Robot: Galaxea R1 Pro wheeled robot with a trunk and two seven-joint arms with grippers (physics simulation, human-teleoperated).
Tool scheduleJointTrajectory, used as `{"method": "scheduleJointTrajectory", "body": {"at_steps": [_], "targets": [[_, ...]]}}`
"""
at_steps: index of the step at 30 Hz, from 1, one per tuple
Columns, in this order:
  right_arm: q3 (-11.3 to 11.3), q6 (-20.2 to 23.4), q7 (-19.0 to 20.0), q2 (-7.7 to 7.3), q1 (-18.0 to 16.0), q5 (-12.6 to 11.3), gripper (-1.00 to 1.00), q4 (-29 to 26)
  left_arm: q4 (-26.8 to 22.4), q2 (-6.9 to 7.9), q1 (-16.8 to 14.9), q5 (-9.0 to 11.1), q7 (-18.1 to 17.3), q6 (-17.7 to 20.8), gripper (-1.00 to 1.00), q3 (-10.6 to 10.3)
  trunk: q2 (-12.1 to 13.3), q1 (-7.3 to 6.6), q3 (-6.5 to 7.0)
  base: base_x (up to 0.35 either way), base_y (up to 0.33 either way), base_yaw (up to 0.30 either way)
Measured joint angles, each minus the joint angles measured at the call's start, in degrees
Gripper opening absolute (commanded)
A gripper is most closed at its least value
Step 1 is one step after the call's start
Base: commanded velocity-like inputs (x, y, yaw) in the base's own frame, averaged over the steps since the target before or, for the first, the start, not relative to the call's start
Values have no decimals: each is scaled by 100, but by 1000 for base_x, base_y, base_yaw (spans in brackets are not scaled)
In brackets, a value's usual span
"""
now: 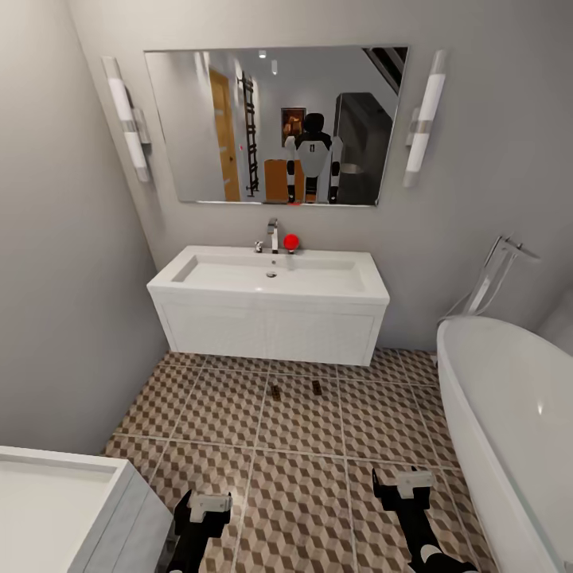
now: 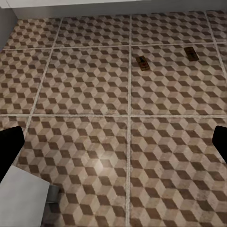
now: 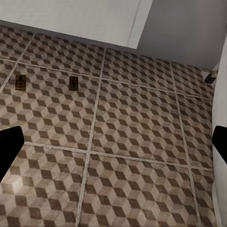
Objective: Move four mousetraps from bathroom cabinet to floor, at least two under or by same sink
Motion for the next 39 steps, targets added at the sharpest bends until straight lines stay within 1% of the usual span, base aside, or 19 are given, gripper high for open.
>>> {"method": "scheduleJointTrajectory", "body": {"at_steps": [39], "targets": [[0, 0, 0, 8, 3, -1, 100, 0, 1, -16, 4, 0, -3, 9, 100, 4, 1569, -859, 704, 0, 0, 0]]}}
